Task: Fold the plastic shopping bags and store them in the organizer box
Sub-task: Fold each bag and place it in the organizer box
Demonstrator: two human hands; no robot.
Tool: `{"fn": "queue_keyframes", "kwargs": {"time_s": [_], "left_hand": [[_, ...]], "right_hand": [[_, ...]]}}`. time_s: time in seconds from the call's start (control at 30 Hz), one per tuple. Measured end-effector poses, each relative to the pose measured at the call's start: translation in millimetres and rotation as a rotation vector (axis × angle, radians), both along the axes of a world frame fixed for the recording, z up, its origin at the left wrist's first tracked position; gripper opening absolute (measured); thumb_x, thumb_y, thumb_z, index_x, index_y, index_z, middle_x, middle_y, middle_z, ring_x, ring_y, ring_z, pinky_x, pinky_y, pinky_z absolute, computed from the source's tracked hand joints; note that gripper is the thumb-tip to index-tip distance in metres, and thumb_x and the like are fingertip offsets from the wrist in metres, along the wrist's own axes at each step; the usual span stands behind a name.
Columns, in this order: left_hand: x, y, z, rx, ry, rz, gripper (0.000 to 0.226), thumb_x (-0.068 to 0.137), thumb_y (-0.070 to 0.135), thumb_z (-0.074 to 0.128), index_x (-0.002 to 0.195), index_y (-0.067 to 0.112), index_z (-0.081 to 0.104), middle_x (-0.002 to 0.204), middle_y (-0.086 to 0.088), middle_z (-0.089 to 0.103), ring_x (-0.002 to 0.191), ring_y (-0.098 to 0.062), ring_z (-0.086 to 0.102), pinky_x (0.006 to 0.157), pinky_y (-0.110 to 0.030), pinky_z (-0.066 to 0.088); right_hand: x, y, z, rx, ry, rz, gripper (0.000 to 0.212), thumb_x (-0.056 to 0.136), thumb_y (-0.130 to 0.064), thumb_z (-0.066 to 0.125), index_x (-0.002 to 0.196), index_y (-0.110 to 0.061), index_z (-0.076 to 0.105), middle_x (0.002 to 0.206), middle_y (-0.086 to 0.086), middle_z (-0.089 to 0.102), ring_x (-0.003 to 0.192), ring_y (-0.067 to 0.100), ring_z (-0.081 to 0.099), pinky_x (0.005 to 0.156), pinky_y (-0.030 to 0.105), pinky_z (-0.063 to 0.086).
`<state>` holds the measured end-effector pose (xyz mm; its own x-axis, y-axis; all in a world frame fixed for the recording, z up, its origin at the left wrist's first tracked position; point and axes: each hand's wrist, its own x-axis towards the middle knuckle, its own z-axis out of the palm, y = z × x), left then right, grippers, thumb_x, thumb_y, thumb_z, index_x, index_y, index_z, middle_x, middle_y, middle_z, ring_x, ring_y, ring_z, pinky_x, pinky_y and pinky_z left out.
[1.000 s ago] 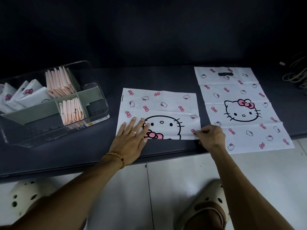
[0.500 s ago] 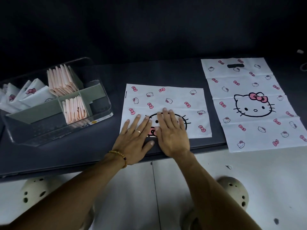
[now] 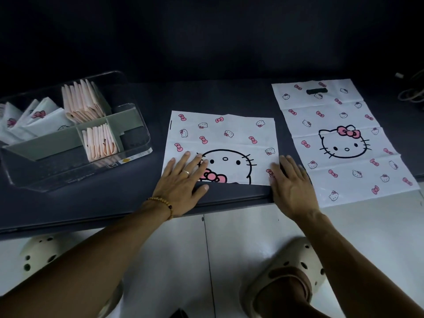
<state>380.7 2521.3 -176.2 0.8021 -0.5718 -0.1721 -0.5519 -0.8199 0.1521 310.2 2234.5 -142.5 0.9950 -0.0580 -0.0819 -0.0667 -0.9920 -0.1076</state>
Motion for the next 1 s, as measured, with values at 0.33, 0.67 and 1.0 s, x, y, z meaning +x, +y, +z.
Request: {"fn": "queue_keyframes", "kwargs": {"time_s": [0.33,0.67,1.0], "left_hand": [[23,-5,18,-0.075,-0.052,0.015,0.046,0.096,0.042,0.042,0.141,0.034,0.040,0.145,0.008,0.042,0.130,-0.021,0.031,0.102,-0.042,0.030],[43,21,63,-0.307,0.290,0.093,0.024,0.099,0.035,0.043,0.096,0.023,0.063,0.087,0.004,0.059,0.083,-0.021,0.054,0.073,-0.030,0.041],[-2,61,35,-0.529,0.392,0.715,0.020,0.088,0.026,0.063,0.098,0.009,0.069,0.093,-0.006,0.067,0.089,-0.023,0.060,0.082,-0.032,0.047]], "right_hand": [[27,38,5,0.060,-0.196,0.244,0.022,0.094,-0.023,0.056,0.102,-0.005,0.067,0.100,0.012,0.069,0.091,0.035,0.064,0.073,0.040,0.054],[25,5,26,0.420,0.102,-0.189,0.013,0.086,-0.013,0.064,0.075,-0.018,0.069,0.063,-0.001,0.062,0.062,0.026,0.058,0.053,0.026,0.042],[10,12,17,0.485,0.204,-0.413,0.022,0.087,-0.027,0.063,0.078,-0.008,0.067,0.070,0.006,0.064,0.073,0.028,0.060,0.066,0.032,0.044]]}}
